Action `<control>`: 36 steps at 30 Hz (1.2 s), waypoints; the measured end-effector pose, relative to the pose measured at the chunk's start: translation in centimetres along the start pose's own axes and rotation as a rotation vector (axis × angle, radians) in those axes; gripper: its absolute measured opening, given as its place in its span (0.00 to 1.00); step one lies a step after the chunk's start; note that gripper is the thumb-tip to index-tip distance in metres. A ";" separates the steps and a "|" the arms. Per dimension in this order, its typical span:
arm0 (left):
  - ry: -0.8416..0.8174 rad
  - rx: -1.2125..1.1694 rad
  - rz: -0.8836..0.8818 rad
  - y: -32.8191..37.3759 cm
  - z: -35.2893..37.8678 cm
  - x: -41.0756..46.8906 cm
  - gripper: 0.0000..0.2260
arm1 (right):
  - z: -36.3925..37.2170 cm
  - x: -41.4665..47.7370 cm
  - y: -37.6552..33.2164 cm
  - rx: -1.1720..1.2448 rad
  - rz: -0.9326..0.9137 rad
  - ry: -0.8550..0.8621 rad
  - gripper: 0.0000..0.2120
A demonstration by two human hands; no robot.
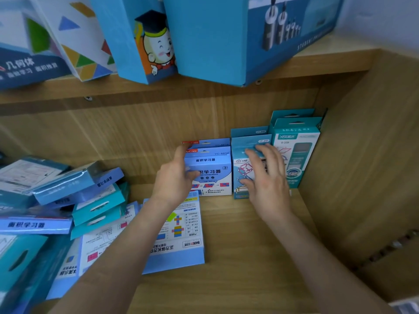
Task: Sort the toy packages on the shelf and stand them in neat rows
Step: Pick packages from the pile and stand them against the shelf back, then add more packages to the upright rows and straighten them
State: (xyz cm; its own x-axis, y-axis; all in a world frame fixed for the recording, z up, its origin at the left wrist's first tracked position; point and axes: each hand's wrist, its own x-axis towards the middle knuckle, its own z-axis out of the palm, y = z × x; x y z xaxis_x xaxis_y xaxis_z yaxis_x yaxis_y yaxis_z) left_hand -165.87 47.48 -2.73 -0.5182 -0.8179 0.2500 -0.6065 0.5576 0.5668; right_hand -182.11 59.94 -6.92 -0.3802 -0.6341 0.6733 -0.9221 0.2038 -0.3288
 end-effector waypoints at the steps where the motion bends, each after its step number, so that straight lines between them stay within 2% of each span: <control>1: -0.006 0.019 0.015 -0.1 0.0 -0.1 0.27 | -0.1 0.0 0.0 -0.010 -0.002 -0.008 0.32; 7: 0.010 -0.009 0.007 0.2 0.3 -0.4 0.31 | -1.1 0.0 -0.3 -0.125 0.014 -0.084 0.33; 12: -0.003 -0.009 -0.005 0.1 -0.3 -0.6 0.36 | -2.3 -0.5 -1.2 -0.072 0.002 -0.101 0.31; 15: -0.014 -0.005 0.069 0.0 -2.0 -2.1 0.36 | -3.2 -0.7 -2.6 0.049 0.030 -0.073 0.27; 18: 0.115 -0.002 0.191 -0.2 -4.8 -5.2 0.28 | -4.4 -1.3 -5.3 0.235 0.133 -0.069 0.25; 21: 0.251 0.038 0.283 -1.5 -7.9 -8.9 0.12 | -5.2 -2.4 -8.3 0.414 0.201 -0.093 0.23; 22: 0.274 0.061 0.286 -2.2 -8.9 -9.9 0.09 | -5.2 -2.7 -9.1 0.465 0.214 -0.115 0.22; 26: 0.351 0.182 0.245 -5.1 -13.1 -12.8 0.10 | -4.4 -2.6 -12.9 0.603 0.215 -0.220 0.20; 30: 0.397 0.301 0.155 -8.5 -17.9 -14.6 0.11 | -3.5 -1.5 -17.7 0.635 0.108 -0.366 0.19; 36: 0.413 0.542 0.050 -13.9 -25.5 -17.0 0.10 | -2.3 1.0 -27.6 0.633 -0.216 -0.477 0.19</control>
State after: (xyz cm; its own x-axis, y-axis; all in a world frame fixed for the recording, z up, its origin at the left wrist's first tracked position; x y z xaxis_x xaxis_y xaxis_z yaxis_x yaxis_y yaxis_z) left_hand -133.22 49.96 5.18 -0.3463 -0.7161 0.6060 -0.8598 0.5007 0.1003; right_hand -157.21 55.45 4.35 0.0040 -0.8892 0.4574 -0.7028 -0.3279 -0.6313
